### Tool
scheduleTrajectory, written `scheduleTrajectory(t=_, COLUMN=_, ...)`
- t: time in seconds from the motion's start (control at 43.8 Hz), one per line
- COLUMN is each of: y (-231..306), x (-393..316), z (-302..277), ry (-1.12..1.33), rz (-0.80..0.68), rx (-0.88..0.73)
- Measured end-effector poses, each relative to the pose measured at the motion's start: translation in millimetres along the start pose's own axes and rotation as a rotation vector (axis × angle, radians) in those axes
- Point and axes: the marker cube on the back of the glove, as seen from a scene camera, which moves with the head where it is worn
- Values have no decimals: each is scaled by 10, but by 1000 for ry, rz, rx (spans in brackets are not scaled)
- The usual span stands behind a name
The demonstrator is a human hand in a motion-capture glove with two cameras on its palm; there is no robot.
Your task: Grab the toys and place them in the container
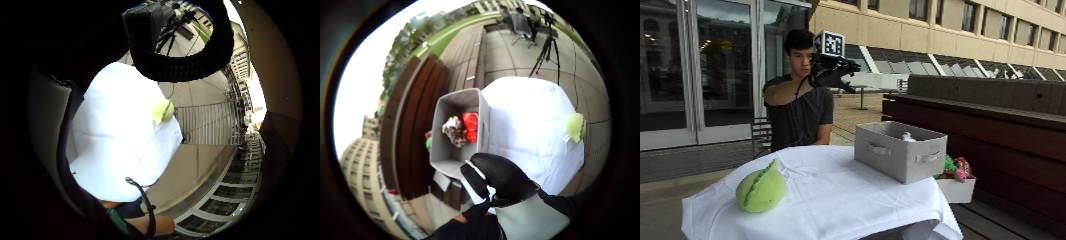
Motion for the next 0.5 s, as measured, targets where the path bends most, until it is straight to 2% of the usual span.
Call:
scheduleTrajectory(t=0.091, y=-243, x=312, z=-56, ry=27, rz=18, rx=-4)
scheduleTrajectory(t=0.228, y=-326, x=943, z=191, ry=34, rz=81, rx=-13)
scheduleTrajectory(t=0.502, y=-289, x=1993, z=1173, ry=25, rz=141, rx=-177)
